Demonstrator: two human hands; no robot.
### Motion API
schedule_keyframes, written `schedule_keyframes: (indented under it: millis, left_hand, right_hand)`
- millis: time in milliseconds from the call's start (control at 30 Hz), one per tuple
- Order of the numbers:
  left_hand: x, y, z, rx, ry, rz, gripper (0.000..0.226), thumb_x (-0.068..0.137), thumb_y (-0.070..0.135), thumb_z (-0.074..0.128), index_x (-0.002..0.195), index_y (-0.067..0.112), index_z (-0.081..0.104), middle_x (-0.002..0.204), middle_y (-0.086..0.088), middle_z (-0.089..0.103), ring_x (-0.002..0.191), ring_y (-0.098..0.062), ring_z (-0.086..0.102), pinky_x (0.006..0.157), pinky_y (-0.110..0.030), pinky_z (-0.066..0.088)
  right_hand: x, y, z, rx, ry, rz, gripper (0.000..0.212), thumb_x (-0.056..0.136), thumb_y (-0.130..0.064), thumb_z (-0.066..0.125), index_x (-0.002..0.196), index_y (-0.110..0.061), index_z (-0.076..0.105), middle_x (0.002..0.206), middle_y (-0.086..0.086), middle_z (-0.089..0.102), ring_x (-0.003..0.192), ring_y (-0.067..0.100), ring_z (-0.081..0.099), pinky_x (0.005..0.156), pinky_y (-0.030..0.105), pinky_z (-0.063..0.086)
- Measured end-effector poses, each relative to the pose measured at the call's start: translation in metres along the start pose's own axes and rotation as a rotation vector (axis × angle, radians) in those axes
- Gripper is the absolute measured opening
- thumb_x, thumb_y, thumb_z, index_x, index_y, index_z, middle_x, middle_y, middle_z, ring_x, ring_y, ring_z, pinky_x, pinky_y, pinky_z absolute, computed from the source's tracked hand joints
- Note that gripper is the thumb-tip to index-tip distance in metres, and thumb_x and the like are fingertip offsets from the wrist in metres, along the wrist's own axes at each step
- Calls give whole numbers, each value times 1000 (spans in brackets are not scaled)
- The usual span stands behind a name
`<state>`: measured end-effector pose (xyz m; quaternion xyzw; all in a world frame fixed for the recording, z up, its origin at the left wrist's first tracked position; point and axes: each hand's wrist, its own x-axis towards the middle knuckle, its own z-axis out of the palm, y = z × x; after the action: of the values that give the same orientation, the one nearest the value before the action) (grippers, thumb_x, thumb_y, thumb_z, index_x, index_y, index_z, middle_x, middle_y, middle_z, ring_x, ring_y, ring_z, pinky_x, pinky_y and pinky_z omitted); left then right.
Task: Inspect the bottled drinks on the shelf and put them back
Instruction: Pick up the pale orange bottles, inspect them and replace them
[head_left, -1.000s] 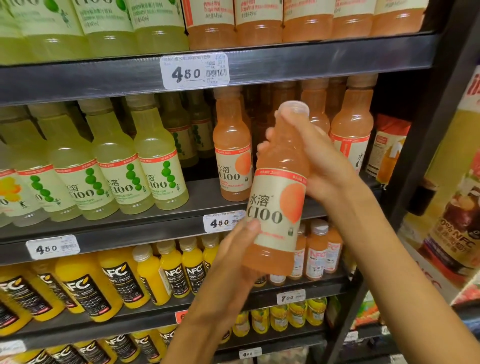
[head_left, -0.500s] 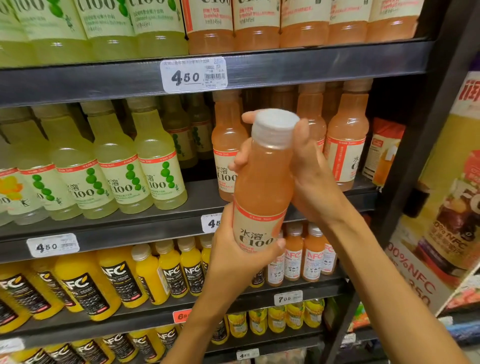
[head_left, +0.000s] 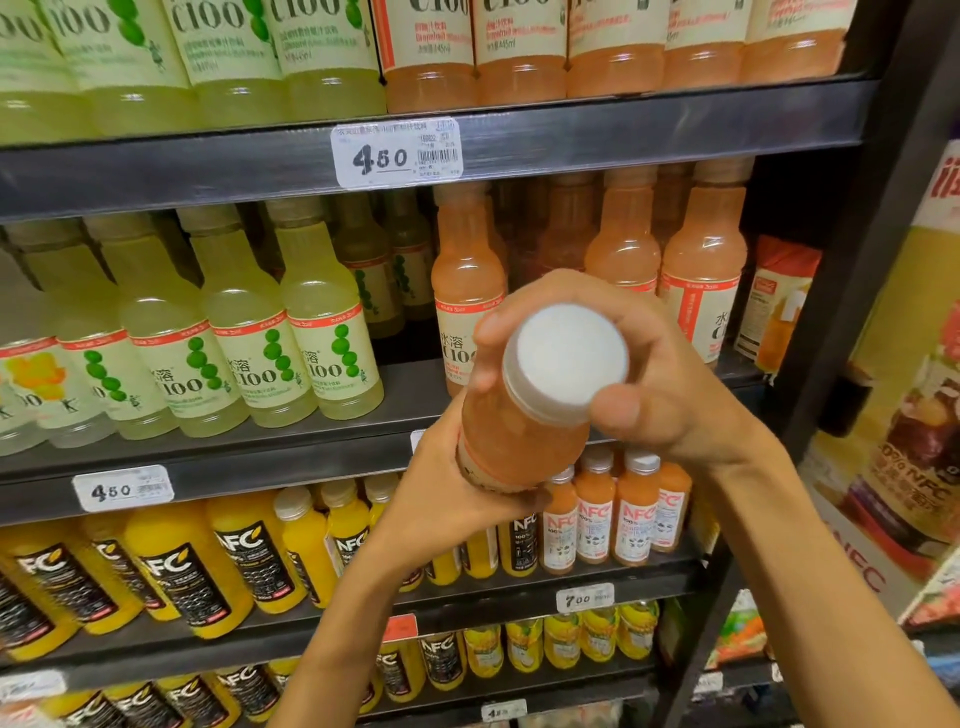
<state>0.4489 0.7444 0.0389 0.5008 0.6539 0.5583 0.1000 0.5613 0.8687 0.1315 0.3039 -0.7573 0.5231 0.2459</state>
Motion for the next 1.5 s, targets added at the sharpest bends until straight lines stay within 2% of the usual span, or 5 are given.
schedule_keyframes:
  millis: [500,633,767,1067,1500]
  left_hand:
    - [-27,9,18,-398,-173,-259,82,61,51,83,127,18,49,115,2,70,105,-15,66,82,-20,52]
    - [-30,10,17,-485,-210,-279,64,61,50,79,118,26,61,109,1,72,100,-14,68,78,-26,55]
    - [-35,7,19,-611,-240,-362,113,50,65,82,135,2,43,126,-22,59,110,-36,59,98,-57,45]
    - [-22,20,24,-377,-61,-142,47,76,46,62,121,35,52,115,15,68,107,-5,64,80,-14,50]
    - [-19,9,34,-865,-224,-341,79,81,73,46,131,13,56,116,-16,67,104,-30,66,87,-39,53]
  right_hand:
    - [15,19,-5,215,536,258,43,94,-45,38,109,-11,59,79,2,66,71,17,66,64,34,56]
    - [17,28,-14,458,474,281,42,94,-47,39,115,-14,54,84,4,64,74,17,64,68,31,54]
    - [14,36,-12,722,339,313,51,81,-55,60,111,-14,54,78,3,65,70,16,65,68,30,53]
    - [14,27,-9,313,641,347,24,92,-40,58,104,-19,56,72,3,66,66,17,66,59,29,53]
    - [20,44,-13,755,369,405,27,96,-38,45,109,-14,49,76,3,62,70,16,63,74,33,52]
